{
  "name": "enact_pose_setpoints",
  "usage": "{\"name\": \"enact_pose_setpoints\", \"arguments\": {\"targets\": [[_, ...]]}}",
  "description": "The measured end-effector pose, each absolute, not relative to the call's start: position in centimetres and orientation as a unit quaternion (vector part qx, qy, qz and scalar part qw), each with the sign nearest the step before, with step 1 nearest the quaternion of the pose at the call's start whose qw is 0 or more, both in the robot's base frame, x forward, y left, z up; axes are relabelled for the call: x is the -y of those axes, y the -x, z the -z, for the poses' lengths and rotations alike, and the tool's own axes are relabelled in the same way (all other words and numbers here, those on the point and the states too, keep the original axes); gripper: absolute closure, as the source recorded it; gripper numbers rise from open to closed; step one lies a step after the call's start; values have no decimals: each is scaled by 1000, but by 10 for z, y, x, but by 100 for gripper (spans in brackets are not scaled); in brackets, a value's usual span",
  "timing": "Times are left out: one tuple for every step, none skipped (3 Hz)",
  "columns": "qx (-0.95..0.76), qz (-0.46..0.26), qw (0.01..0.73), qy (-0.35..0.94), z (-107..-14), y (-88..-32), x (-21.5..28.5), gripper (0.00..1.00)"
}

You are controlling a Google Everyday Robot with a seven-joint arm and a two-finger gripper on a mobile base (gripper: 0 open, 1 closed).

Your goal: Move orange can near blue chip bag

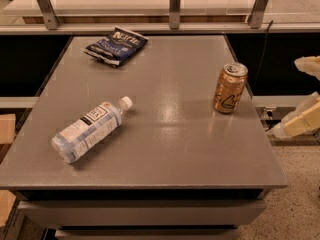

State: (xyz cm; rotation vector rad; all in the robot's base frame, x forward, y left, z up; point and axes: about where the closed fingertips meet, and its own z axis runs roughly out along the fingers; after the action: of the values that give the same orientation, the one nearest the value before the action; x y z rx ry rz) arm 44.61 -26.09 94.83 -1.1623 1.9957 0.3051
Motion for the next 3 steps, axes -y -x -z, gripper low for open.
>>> {"name": "enact_pose_setpoints", "arguments": {"targets": [[-779,-135,416,450,-942,-453,256,0],[-773,-146,433,439,-935,-459,251,0],[-764,-162,455,428,-927,-468,249,0]]}}
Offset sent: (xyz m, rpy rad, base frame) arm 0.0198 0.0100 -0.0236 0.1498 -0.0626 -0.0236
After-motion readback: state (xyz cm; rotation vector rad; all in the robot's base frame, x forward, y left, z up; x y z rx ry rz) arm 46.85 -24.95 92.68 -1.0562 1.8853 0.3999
